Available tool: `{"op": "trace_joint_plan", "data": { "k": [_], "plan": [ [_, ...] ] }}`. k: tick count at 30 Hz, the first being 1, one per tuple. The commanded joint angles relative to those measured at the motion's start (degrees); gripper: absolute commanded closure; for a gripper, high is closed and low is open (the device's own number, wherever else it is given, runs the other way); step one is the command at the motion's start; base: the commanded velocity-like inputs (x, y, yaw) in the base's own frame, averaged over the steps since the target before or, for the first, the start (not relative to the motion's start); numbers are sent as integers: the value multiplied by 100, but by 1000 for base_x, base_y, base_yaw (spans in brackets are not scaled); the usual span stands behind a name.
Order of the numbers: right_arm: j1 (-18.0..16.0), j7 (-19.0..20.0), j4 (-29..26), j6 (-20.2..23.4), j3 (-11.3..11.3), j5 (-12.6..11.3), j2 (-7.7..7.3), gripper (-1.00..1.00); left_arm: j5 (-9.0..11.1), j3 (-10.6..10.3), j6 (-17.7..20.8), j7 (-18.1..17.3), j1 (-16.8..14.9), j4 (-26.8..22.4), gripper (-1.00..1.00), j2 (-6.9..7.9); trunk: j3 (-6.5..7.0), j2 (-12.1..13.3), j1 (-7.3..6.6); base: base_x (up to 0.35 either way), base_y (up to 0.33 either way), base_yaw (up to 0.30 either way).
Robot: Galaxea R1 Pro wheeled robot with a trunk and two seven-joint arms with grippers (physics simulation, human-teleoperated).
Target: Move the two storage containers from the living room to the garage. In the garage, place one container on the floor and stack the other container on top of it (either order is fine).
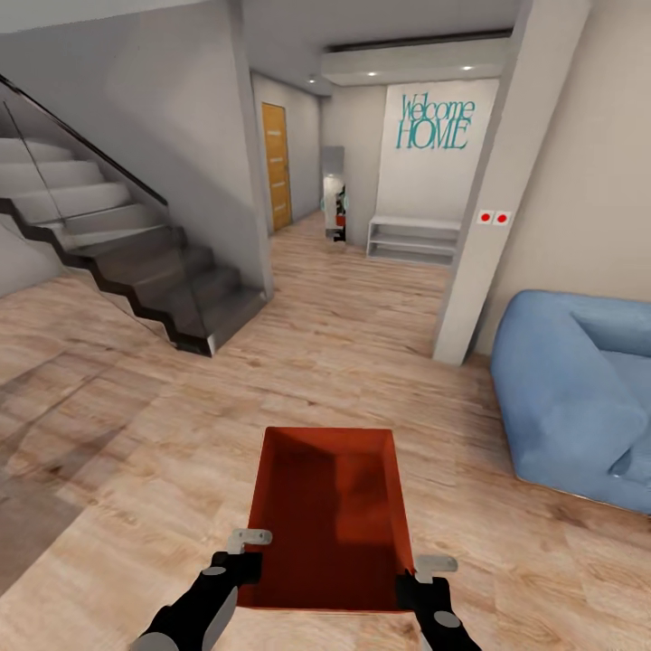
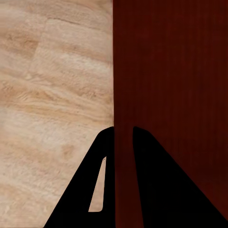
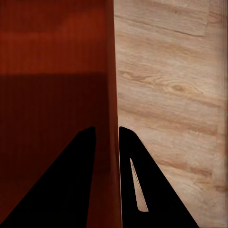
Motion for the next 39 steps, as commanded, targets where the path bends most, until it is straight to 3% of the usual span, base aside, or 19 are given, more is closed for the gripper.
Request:
{"op": "trace_joint_plan", "data": {
  "k": [1, 39],
  "plan": [
    [-2, -29, 22, 244, -43, 18, 9, 100, 0, -43, 36, -147, -5, -31, 100, -77, -7, -7, 5, 336, 0, -257],
    [-2, -29, 22, 244, -43, 18, 0, 100, 0, -44, 38, -138, -5, -26, 100, -73, -7, -7, 5, 336, 0, -13]
  ]
}}
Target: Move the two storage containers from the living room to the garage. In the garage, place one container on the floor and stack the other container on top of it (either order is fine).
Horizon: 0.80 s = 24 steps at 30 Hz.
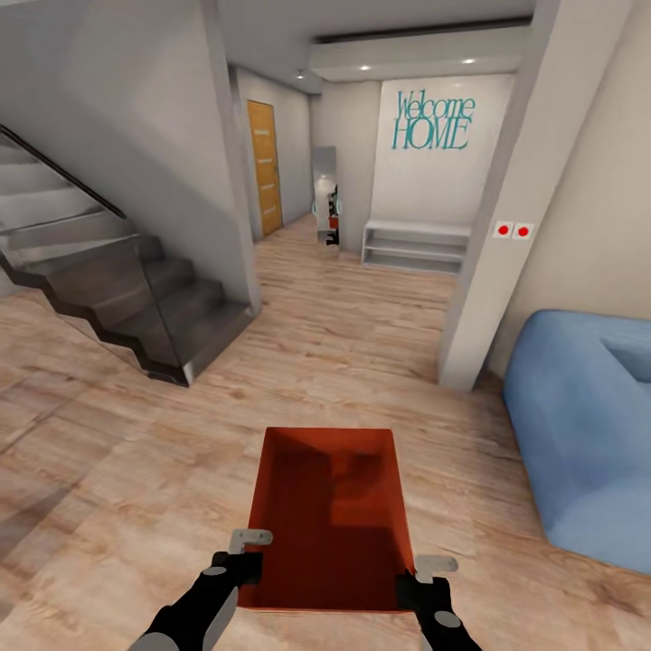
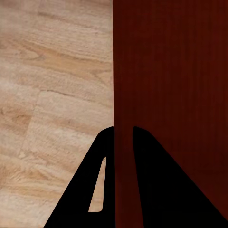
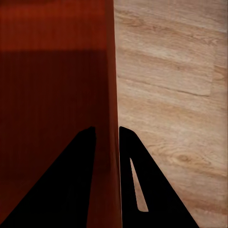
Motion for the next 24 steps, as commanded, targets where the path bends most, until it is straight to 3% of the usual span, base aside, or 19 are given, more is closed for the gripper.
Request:
{"op": "trace_joint_plan", "data": {
  "k": [1, 24],
  "plan": [
    [0, -45, 19, 239, -40, 18, 8, 100, 0, -44, 36, -151, -6, -29, 100, -63, -7, -7, 5, 336, 0, 0],
    [0, -45, 2, 231, -37, 35, 1, 100, -4, -43, 29, -151, -6, -32, 100, -60, -7, -7, 5, 336, 0, 0]
  ]
}}
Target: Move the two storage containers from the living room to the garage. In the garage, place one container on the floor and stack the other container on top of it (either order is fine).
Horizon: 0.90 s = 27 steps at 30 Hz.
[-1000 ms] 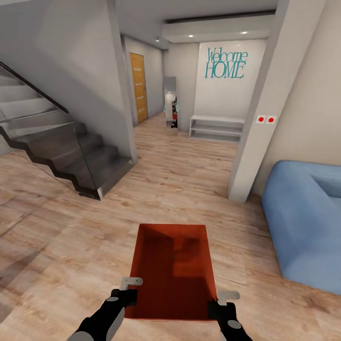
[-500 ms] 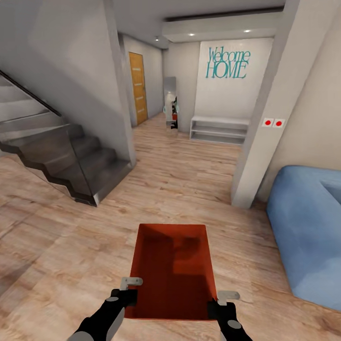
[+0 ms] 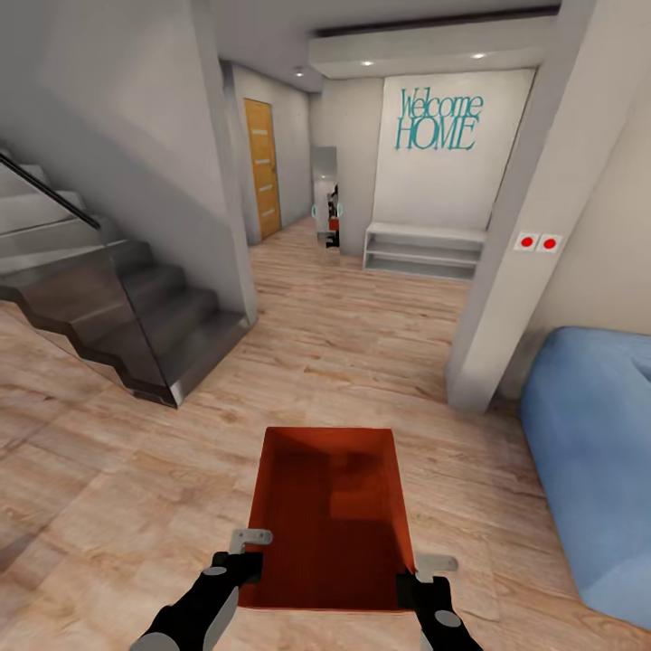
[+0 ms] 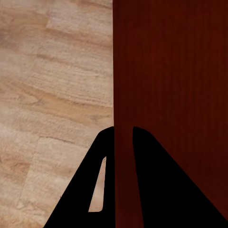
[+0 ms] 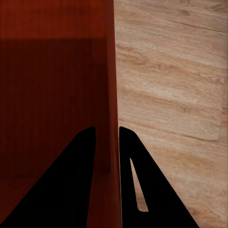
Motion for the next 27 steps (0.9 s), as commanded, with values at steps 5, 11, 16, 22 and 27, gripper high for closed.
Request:
{"op": "trace_joint_plan", "data": {
  "k": [5, 11, 16, 22, 27],
  "plan": [
    [0, -55, 20, 203, -24, 28, 8, 100, -1, -49, 33, -161, -6, -28, 100, -50, -7, -7, 5, 336, 0, 0],
    [0, -55, 20, 181, -24, 30, 8, 100, 1, -49, 28, -161, -6, -28, 100, -50, -7, -7, 5, 336, 0, 0],
    [0, -56, 20, 186, -19, 36, 7, 100, 3, -49, 24, -161, -6, -26, 100, -52, -7, -7, 5, 336, 0, 0],
    [0, -52, 20, 187, -9, 38, 7, 100, 3, -49, 17, -161, -6, -21, 100, -52, -7, -7, 5, 336, 0, 0],
    [0, -52, 20, 189, -6, 38, 7, 100, 3, -49, 16, -161, -6, -19, 100, -52, -7, -7, 5, 336, 0, 0]
  ]
}}
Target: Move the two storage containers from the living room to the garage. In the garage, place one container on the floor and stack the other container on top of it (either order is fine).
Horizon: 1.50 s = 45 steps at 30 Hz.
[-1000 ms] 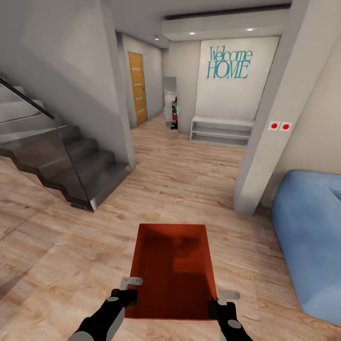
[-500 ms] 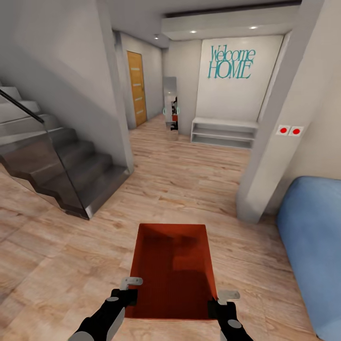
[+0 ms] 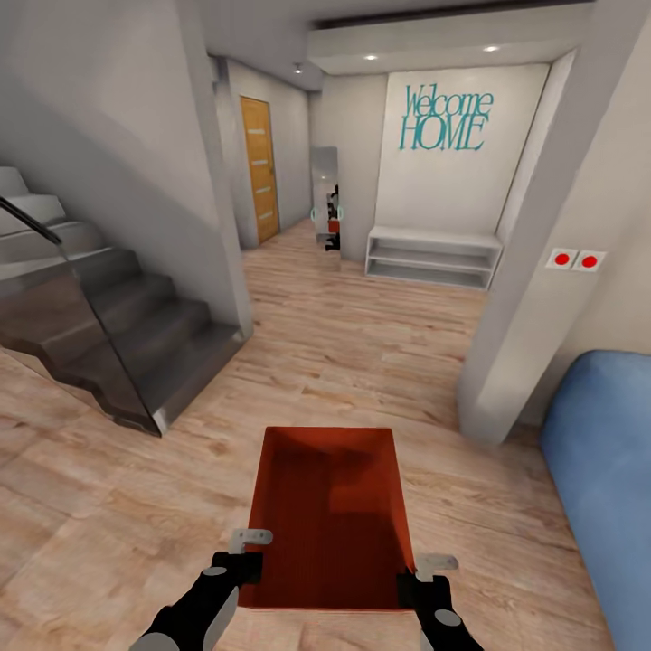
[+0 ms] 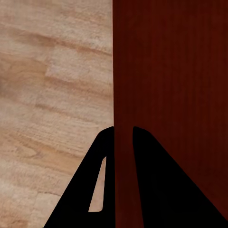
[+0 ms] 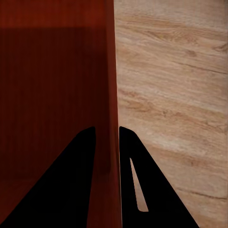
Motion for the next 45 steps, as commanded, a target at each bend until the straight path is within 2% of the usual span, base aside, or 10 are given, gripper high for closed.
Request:
{"op": "trace_joint_plan", "data": {
  "k": [1, 45],
  "plan": [
    [-1, -47, 46, 168, -18, 23, 8, 100, 0, -60, 34, -152, -6, -27, 100, -53, -7, -7, 5, 336, 0, 0],
    [3, -47, 46, 147, -9, 23, 8, 100, 0, -60, 30, -152, -6, -18, 100, -53, -7, -7, 5, 336, 0, 0]
  ]
}}
